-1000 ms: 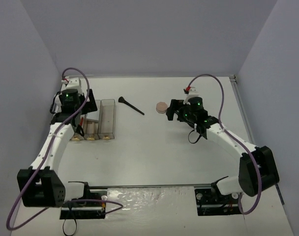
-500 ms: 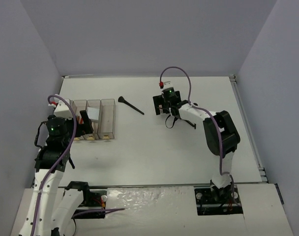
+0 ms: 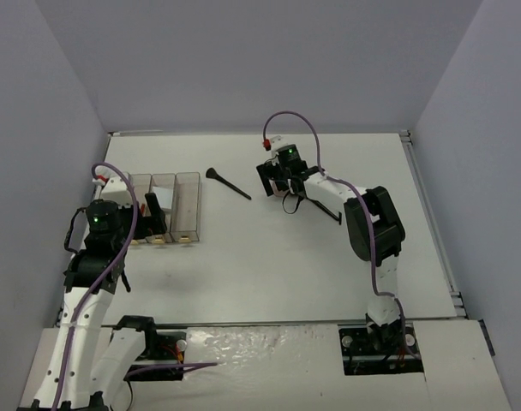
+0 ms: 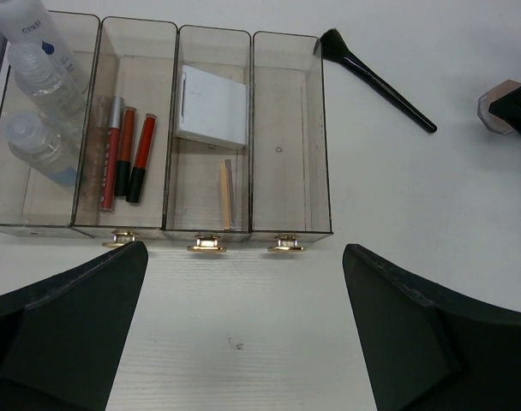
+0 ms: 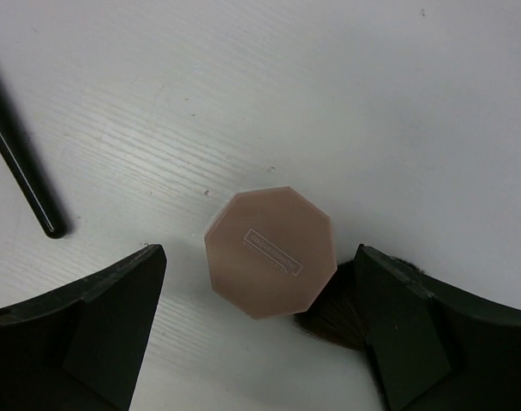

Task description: Organize the makeup

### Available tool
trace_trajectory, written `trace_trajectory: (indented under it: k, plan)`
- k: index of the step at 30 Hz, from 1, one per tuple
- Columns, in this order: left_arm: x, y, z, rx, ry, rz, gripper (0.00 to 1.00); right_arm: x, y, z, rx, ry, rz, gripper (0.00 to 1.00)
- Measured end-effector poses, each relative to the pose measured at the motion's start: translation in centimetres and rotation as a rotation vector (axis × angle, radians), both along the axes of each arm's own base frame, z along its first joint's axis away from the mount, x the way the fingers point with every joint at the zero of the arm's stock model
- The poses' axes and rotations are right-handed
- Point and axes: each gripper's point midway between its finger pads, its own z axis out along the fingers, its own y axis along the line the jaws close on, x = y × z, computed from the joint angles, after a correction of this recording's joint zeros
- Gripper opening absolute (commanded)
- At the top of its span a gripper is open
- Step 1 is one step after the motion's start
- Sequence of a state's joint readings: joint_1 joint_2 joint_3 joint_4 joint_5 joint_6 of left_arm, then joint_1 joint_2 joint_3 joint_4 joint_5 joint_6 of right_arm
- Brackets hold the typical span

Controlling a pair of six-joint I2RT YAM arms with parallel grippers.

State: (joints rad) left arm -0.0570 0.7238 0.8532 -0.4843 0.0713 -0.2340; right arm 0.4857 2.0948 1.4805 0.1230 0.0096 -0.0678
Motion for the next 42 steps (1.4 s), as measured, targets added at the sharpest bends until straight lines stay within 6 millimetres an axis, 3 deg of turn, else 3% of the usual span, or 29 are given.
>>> trace_trajectory:
  k: [8,18,22,25,29,33,36,38,42]
  plan:
    - [0.1,-0.2,-0.2,-0.006,0.007,-0.012,0.97,-0.2,0.2,-3.0,0.015,0.068,0.039,0.77]
    - [0.4,-0.9,-0.8,-0.028,0.034,-0.046,0.97,-1.0,0.6,-3.7,0.035,0.093,0.082,0.05]
    - [0.8,-2.6,-1.3,-0.085,0.071,-0.118,0.97,-4.4,1.1,-2.8,0.045,0.110,0.155,0.00]
    - [1.4,-4.7,-0.9,-0.173,0.093,-0.189,0.97,-7.3,2.8,0.6,0.078,0.061,0.256,0.00]
    - [1.8,-8.1,0.8,-0.291,0.097,-0.298,0.97,-11.8,6.1,7.6,0.164,-0.093,0.431,0.00]
    - [1.7,-12.5,4.0,-0.374,0.077,-0.440,0.97,-16.9,8.8,13.4,0.245,-0.240,0.601,0.00]
    - [1.2,-15.0,6.0,-0.412,0.061,-0.517,0.97,-19.9,10.6,15.6,0.283,-0.308,0.702,0.00]
    - [1.1,-16.2,6.7,-0.435,0.061,-0.548,0.97,-21.7,10.9,15.9,0.292,-0.320,0.743,0.00]
    - [1.2,-18.1,6.2,-0.471,0.105,-0.575,0.97,-24.1,11.0,16.6,0.301,-0.341,0.793,0.00]
